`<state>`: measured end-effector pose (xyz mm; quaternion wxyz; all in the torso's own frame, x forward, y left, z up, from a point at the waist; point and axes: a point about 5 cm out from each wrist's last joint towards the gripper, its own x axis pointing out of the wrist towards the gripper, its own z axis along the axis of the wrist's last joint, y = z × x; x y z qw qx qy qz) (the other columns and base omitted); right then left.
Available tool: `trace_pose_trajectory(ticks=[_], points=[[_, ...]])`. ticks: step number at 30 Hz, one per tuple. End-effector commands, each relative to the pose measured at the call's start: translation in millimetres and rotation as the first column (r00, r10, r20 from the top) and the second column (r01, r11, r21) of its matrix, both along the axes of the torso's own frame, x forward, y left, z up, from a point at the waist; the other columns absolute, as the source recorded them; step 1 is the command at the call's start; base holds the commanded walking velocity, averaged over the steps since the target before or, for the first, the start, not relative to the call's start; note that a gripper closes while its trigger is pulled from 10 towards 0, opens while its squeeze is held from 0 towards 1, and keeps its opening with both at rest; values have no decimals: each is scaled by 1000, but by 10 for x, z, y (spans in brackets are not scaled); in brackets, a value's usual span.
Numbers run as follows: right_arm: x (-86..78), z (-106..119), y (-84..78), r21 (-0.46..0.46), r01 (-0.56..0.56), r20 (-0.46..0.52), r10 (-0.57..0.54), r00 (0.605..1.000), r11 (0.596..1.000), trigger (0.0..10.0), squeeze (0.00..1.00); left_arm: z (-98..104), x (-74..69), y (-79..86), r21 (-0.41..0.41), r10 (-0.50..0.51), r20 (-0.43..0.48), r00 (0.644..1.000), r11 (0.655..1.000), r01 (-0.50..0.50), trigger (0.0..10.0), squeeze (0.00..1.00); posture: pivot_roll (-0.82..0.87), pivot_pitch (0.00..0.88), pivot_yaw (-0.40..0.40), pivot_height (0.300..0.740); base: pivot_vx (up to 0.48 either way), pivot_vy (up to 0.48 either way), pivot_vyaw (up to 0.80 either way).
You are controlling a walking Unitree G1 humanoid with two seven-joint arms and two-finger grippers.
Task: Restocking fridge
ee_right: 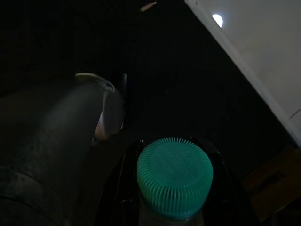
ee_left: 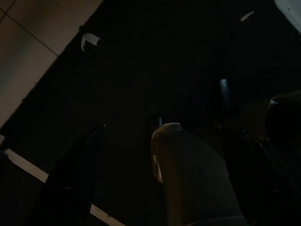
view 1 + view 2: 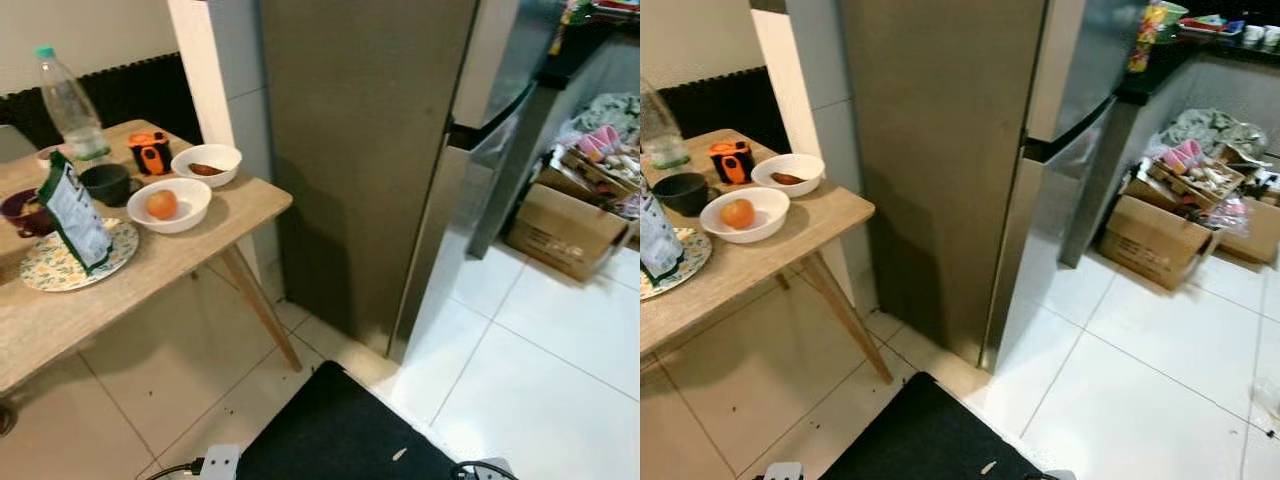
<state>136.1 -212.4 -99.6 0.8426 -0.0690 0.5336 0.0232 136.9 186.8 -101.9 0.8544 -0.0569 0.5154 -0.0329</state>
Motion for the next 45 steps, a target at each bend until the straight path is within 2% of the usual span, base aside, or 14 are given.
trace_pose_trajectory(ticks=[1, 9, 16, 29, 33, 45], points=[[-10, -2, -5, -5, -24, -8, 24, 1000, 1000, 10000, 0, -9, -34, 31, -3, 18, -14, 1000, 1000, -18, 10000, 0, -30, 0, -16, 740, 0, -285, 0], [-42, -15, 20, 6, -47, -14, 47, 999, 999, 10000, 0, -11, -32, 6, -14, 15, -19, 1000, 1000, -15, 10000, 0, -32, 5, -17, 740, 0, -328, 0], [-65, -22, 24, 15, -61, -18, 61, 998, 998, 10000, 0, -16, -36, -17, -18, 17, -21, 1000, 1000, -17, 10000, 0, -35, 6, -18, 740, 245, -397, 0], [-161, -40, -44, -14, -72, -46, 71, 996, 997, 10000, 0, -21, -51, -13, -15, 16, -27, 1000, 1000, -17, 10000, 0, -33, 6, -19, 740, 252, -404, 751], [-183, -44, -65, -38, -68, -51, 66, 997, 997, 10000, 0, -22, -54, -13, -13, 11, -29, 1000, 1000, -11, 10000, 0, -34, 1, -18, 740, 252, -403, 0], [-172, -43, -62, -37, -48, -47, 46, 998, 998, 10000, 0, -19, -35, -34, -17, 17, -25, 1000, 1000, -17, 10000, 0, -38, 0, -20, 740, 209, -311, 0]])
